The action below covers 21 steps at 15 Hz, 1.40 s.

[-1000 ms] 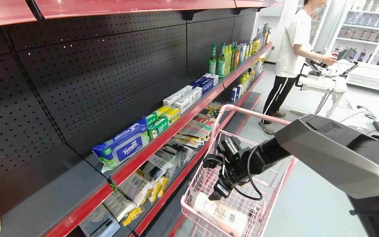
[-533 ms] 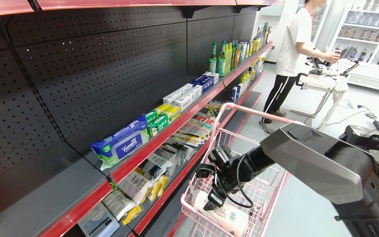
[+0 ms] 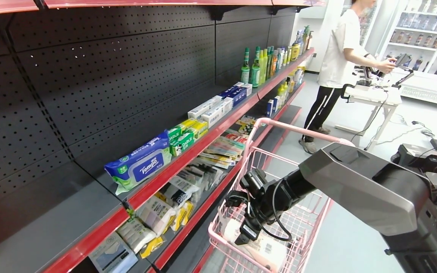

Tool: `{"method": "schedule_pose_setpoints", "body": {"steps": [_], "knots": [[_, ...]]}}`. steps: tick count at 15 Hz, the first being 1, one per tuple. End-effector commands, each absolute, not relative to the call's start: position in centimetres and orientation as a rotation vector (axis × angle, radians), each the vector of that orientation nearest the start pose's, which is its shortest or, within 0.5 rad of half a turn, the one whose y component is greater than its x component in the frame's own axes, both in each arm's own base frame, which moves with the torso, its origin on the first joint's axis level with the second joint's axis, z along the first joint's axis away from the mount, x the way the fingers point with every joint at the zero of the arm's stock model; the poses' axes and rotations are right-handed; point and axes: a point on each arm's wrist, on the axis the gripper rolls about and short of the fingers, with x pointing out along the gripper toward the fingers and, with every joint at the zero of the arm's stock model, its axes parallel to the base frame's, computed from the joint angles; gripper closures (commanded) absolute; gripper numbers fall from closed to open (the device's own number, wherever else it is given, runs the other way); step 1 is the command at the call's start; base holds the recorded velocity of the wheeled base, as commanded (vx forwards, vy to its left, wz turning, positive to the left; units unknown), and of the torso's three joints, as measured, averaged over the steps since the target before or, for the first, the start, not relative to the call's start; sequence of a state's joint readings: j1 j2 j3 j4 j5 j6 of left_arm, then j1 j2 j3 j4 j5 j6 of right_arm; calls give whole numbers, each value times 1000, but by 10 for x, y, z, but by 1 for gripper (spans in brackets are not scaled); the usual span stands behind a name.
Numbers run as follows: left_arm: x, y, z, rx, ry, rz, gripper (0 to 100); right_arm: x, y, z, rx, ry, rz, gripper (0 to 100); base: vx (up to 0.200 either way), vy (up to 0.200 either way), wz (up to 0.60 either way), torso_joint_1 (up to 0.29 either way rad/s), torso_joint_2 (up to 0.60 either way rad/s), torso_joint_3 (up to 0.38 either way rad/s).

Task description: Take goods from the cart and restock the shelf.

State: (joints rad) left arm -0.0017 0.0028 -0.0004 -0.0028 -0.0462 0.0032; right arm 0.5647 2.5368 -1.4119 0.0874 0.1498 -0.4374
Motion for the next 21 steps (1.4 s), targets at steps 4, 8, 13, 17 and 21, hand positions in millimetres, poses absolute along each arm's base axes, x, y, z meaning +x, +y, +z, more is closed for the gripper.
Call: {"method": "schedule_pose_setpoints", "body": {"steps": [4, 8, 13, 17, 21], "knots": [[-23, -1, 76, 2, -2, -48, 0, 357, 233, -48, -621, 1059, 888, 0, 0, 0, 0, -127, 275, 154], [-23, -1, 76, 3, 0, -48, 0, 357, 233, -48, -625, 1068, 888, 0, 0, 0, 0, -21, 60, 29], [-23, -1, 76, 3, 0, -48, 0, 358, 233, -48, -631, 1064, 882, 0, 0, 0, 0, -113, 260, 140], [-23, -1, 76, 3, 0, -48, 0, 362, 232, -51, -651, 1064, 847, 0, 0, 0, 0, -20, 62, 33], [-23, -1, 76, 3, 0, -48, 0, 366, 230, -55, -665, 1068, 817, 0, 0, 0, 0, 0, 0, 0]]}}
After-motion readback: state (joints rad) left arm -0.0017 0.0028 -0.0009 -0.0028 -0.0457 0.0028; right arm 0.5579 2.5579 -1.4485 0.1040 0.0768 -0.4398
